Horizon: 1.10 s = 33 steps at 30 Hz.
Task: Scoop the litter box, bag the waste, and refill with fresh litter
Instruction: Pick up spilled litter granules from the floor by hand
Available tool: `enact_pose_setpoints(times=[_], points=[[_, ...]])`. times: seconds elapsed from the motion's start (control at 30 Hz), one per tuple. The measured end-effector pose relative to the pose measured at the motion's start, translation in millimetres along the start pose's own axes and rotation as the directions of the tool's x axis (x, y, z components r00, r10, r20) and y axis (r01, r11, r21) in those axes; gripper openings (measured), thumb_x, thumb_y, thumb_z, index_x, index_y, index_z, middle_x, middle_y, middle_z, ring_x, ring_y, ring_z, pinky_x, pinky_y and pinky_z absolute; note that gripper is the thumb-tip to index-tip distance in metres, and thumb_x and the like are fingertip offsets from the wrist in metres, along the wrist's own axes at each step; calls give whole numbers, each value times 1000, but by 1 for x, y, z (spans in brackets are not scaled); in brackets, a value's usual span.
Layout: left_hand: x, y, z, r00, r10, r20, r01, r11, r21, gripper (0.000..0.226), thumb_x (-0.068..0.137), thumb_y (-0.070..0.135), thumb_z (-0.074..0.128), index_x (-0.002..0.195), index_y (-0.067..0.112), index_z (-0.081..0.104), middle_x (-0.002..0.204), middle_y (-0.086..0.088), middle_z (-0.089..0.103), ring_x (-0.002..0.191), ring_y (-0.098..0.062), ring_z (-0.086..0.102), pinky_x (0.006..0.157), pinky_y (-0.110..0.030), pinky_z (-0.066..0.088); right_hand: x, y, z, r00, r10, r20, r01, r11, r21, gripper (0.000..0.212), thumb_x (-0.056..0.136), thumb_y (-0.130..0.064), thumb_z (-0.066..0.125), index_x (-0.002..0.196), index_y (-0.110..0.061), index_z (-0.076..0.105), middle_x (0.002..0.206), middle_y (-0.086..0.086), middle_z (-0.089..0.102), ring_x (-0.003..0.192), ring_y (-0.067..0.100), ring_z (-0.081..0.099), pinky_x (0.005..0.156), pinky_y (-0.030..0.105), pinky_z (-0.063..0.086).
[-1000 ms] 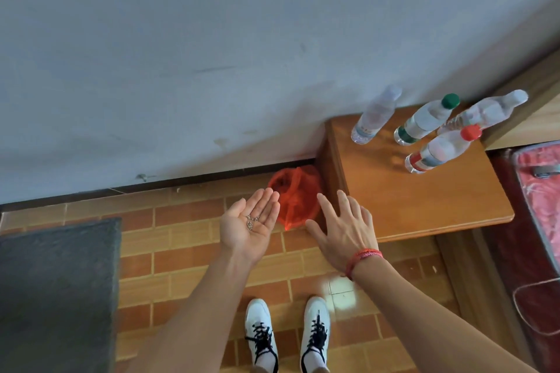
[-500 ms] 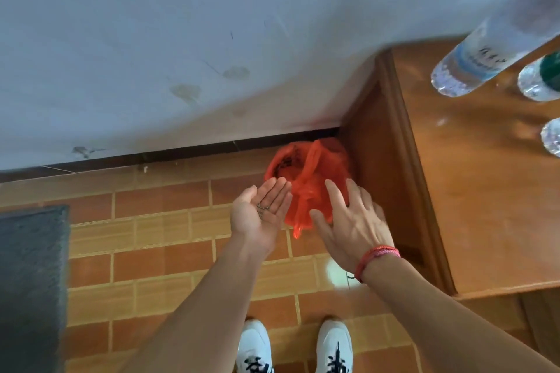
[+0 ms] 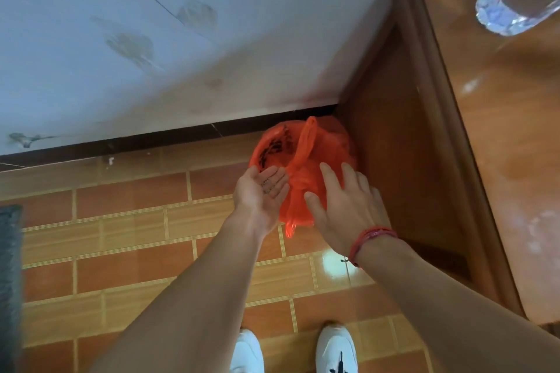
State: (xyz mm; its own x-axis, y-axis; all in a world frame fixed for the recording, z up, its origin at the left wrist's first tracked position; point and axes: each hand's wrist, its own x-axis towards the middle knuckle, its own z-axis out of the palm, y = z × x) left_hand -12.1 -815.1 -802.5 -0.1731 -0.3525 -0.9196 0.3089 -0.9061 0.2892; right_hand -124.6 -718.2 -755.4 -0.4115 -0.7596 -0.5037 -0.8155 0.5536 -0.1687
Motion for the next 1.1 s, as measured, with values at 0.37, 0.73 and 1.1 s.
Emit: enact_pose_setpoints(times=[0.37,0.73,1.1], points=[[-1,1,15,988,-40,148,37,999,25,73,99,56,36,153,7,28,156,-18,35,145,-35,31,121,-47,23,3,2,11,999,35,21,-36,998,46,63,96,-55,29,152,-27,18,156,12,23,140,28,25,112,46,28],[-10,8,15,988,-25,154,28,999,-17,67,103,50,27,154,7,22,160,-17,25,149,-33,21,122,-46,20,4,-4,6,999,36,29,-38,998,45,63,97,-55,29,152,-27,17,156,11,22,141,28,23,112,45,26],[-27,15,5,993,50,110,-65,988,143,52,102,44,41,136,6,51,134,-17,56,113,-28,58,103,-42,46,-5,-9,-11,999,21,25,-22,1000,19,61,97,-55,26,151,-28,17,155,10,24,140,28,26,110,45,28]])
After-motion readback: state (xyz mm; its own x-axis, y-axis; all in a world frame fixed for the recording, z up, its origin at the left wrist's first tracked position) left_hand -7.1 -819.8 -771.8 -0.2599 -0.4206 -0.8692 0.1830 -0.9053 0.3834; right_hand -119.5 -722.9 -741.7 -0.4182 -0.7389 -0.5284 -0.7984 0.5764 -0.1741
